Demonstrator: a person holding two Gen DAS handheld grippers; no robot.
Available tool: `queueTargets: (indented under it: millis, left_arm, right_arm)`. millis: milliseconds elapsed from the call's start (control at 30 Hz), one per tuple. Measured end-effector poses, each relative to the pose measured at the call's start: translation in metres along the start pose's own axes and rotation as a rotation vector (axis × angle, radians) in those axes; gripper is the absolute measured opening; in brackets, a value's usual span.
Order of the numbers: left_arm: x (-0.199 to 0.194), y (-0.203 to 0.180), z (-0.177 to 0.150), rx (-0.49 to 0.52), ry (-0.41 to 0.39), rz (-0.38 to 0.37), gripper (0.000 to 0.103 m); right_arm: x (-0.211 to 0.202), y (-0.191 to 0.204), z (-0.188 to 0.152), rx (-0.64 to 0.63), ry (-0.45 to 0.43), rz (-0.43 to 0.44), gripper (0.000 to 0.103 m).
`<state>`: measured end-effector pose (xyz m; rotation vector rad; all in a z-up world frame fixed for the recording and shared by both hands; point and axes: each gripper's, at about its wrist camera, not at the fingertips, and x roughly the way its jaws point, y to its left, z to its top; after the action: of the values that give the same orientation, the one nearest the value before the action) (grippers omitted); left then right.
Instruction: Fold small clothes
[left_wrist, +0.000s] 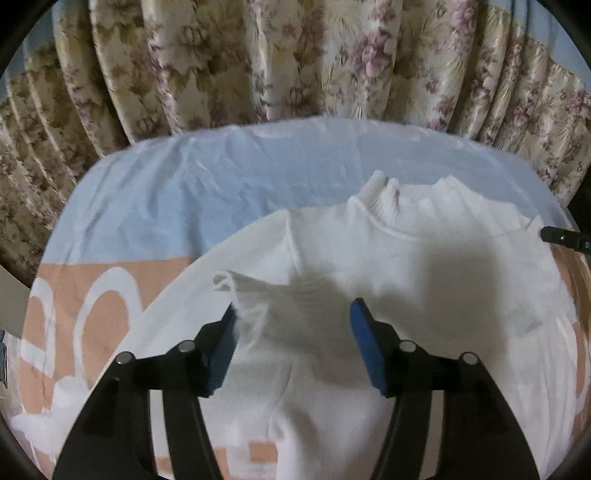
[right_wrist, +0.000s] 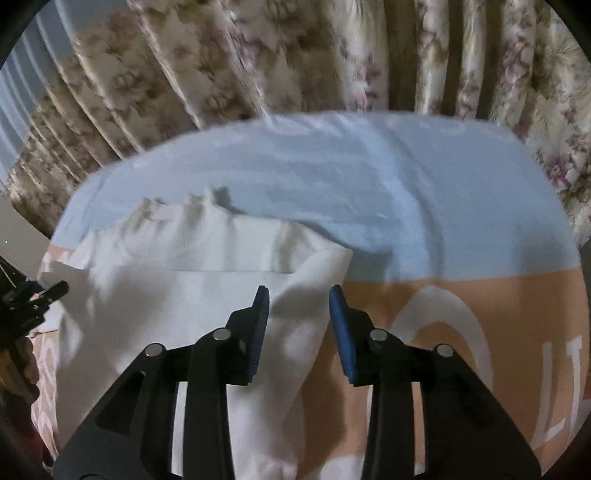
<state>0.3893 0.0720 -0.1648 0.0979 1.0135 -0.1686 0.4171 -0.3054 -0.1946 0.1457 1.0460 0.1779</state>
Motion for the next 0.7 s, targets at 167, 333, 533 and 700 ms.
queueTargets:
  millis: [167,333,533,700]
  left_arm:
    - [0.021,0.003,0.002,-0.014,0.046,-0.014,0.011]
    - [-0.003,0.014,-0.006,-0.062,-0.045,-0.01,0.007]
    - [0.009,0.032,-0.015,-0.109,-0.012,-0.011,0.009]
    - [0.0,0.03,-0.014,-0.091,-0.013,0.028,0.027]
  right_arm:
    - [0.0,0.01,-0.009,-0.075,-0.073,-0.012,0.008]
    - [-0.02,0.015,-0.006,-0.09,-0.204,0.036,0.008]
    - [0.017,0.021,-0.004,-0.133,-0.091,-0.026,0.011]
    - [-0.004,0.01,-0.009,-0.077,-0.111,-0.023,0.033]
